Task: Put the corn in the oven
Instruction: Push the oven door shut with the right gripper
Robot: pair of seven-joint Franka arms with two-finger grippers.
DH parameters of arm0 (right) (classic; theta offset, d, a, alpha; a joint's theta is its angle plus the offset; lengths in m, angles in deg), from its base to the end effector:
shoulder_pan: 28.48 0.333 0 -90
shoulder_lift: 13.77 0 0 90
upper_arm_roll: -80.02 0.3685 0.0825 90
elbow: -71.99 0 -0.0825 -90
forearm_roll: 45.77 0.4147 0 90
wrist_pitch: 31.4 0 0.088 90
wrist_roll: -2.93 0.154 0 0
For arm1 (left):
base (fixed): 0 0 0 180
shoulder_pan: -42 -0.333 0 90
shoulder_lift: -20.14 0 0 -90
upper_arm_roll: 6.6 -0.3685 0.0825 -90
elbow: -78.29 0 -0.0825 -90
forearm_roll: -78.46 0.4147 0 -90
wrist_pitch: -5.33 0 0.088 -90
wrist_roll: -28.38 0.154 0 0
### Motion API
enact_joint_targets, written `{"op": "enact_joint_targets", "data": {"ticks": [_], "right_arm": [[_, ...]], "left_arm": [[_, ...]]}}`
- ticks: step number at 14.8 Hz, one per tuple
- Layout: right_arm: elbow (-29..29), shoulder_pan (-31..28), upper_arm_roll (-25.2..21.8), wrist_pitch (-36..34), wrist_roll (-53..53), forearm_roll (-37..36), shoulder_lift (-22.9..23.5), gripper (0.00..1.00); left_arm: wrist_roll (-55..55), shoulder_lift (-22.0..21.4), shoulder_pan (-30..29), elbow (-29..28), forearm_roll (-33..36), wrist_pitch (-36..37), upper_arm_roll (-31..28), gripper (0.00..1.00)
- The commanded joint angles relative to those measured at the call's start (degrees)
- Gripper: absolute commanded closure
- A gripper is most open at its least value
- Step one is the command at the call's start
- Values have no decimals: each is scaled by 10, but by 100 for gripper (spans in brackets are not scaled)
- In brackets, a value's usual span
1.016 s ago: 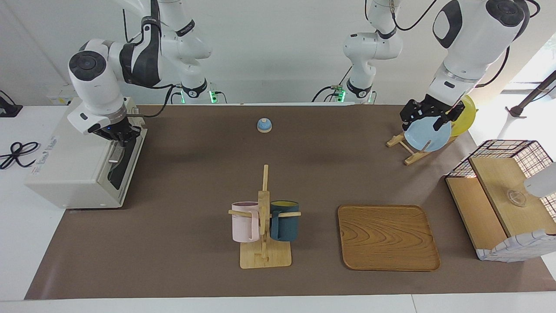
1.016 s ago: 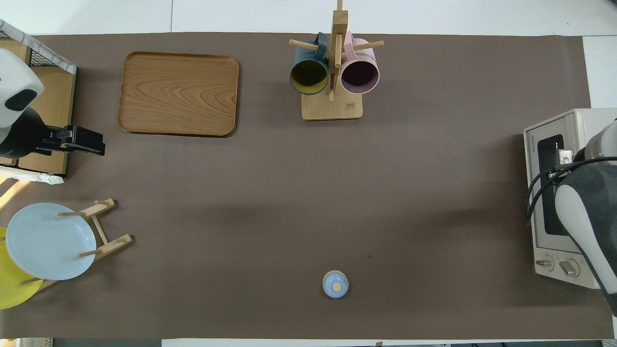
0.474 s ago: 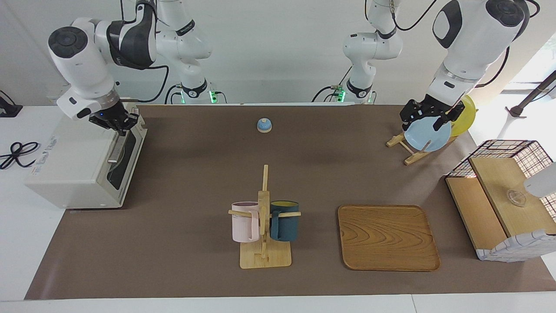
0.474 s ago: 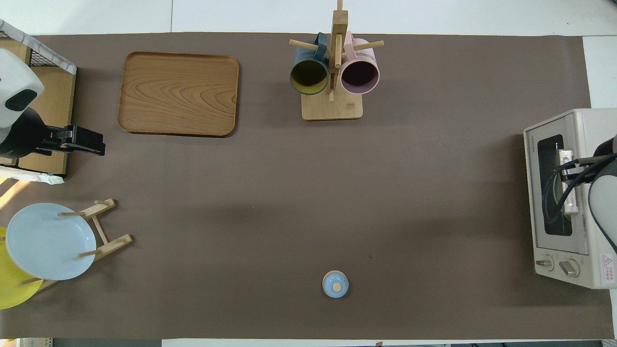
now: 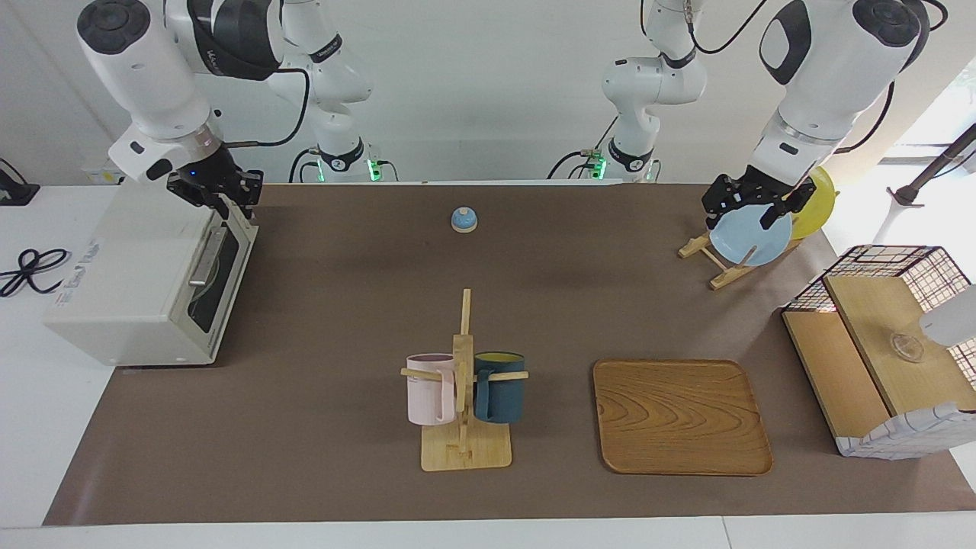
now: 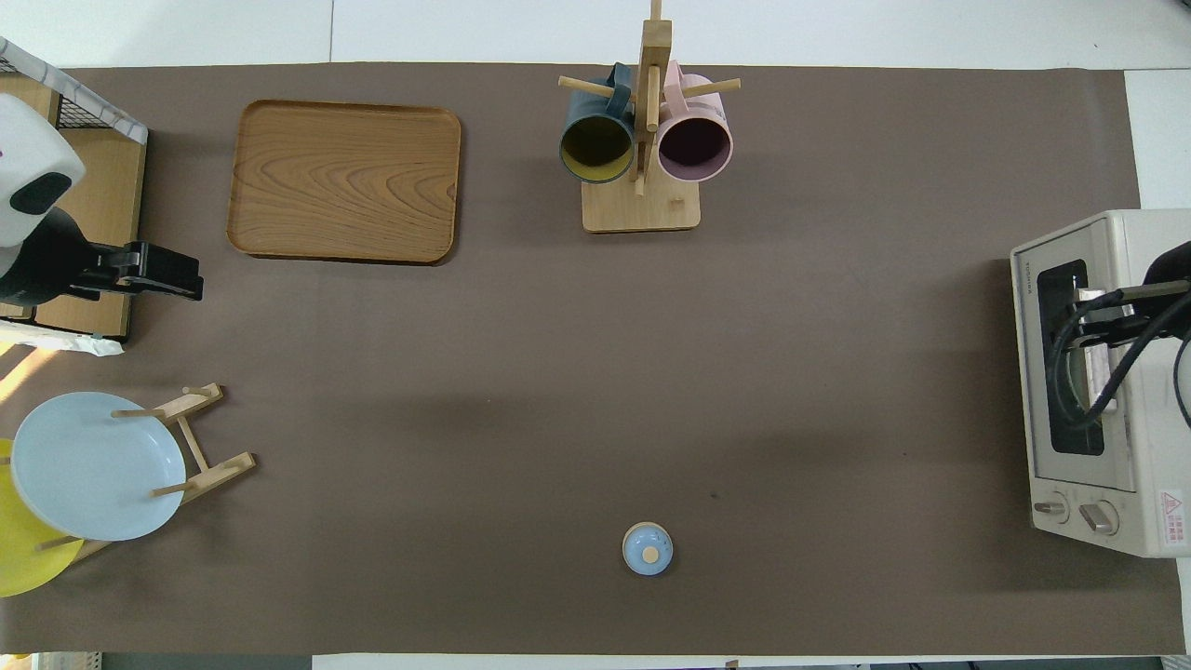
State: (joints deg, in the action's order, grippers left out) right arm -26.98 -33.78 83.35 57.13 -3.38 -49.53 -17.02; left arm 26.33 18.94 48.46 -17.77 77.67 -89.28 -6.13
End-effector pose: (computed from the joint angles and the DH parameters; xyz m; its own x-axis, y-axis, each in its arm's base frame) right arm 0.5498 -0.0284 0.5829 0.9885 0.0735 -0.1320 0.0813 -0.9952 0.0544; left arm 0.5778 -0.0723 0.5958 0.9965 -0.0840 -0.0049 -0.0839 -0.9964 0.0134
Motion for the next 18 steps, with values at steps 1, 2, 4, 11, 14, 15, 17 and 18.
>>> {"op": "enact_joint_targets", "data": {"ticks": [1,2,4,11,14,15,17,18], "right_arm": [[46,5,5,-18,-6,16,27,0],[57,13,4,-22,-6,16,32,0],[83,21,5,-37,5,17,39,0],[97,69,-33,-53,13,26,43,0],[96,74,-49,-49,15,29,43,0],[97,74,-49,-49,23,29,44,0],[97,72,-50,-48,38,38,43,0],[98,71,-53,-48,38,43,43,0]], "left_arm": [[3,-4,4,4,3,11,-4,0],[3,-4,4,4,3,11,-4,0],[3,-4,4,4,3,11,-4,0],[3,-4,4,4,3,11,-4,0],[3,-4,4,4,3,11,-4,0],[3,-4,4,4,3,11,-4,0],[3,-4,4,4,3,11,-4,0],[3,-4,4,4,3,11,-4,0]]}}
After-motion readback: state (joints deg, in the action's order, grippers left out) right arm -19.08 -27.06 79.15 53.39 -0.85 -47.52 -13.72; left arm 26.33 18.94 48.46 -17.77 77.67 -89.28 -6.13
